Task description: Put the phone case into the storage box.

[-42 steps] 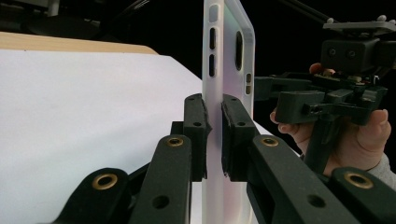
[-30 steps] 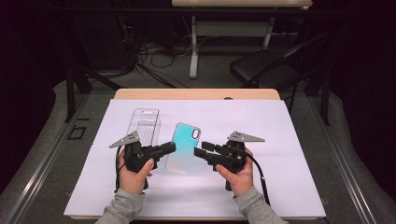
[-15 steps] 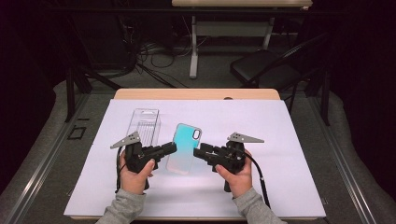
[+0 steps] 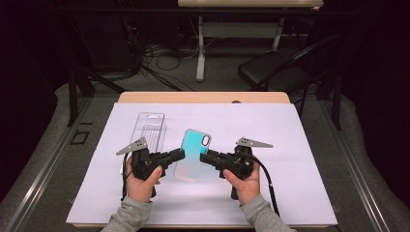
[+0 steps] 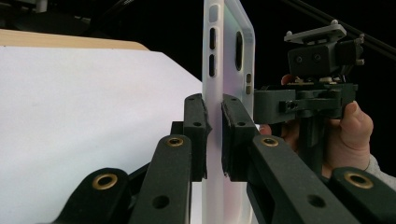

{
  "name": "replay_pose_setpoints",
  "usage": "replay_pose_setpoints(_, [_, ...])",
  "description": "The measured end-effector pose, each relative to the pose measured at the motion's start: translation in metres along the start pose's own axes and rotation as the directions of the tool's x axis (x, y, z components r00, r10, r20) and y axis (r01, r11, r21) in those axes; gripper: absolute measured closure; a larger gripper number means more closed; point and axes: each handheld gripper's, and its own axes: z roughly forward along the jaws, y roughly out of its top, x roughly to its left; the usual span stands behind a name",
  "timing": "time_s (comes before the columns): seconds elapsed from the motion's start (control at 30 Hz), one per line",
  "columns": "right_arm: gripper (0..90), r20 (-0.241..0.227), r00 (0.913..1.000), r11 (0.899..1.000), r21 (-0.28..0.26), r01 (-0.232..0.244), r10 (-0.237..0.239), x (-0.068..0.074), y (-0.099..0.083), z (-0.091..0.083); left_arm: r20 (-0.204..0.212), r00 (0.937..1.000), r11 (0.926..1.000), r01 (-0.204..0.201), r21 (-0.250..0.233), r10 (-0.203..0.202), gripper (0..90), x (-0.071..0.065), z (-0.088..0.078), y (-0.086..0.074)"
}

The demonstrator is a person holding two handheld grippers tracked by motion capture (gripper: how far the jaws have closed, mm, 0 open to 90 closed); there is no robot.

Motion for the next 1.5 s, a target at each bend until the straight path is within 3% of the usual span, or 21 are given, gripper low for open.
replay_pose_setpoints(0.53, [73.7, -0.024, 0.9986, 0.999, 0.007, -0.046, 0.047, -0.0026, -0.0005, 0.0000, 0.004, 1.0000, 1.0000, -0.002, 0.004, 0.002, 82.6, -0.0008, 0.0015, -0.0008])
replay_pose_setpoints(1.5, [80.5, -0.030, 0.9974, 0.998, 0.015, -0.064, 0.065, -0.0036, -0.0011, 0.0004, 0.011, 0.9999, 1.0000, -0.005, 0.007, 0.004, 82.6, -0.0035, 0.0042, -0.0020])
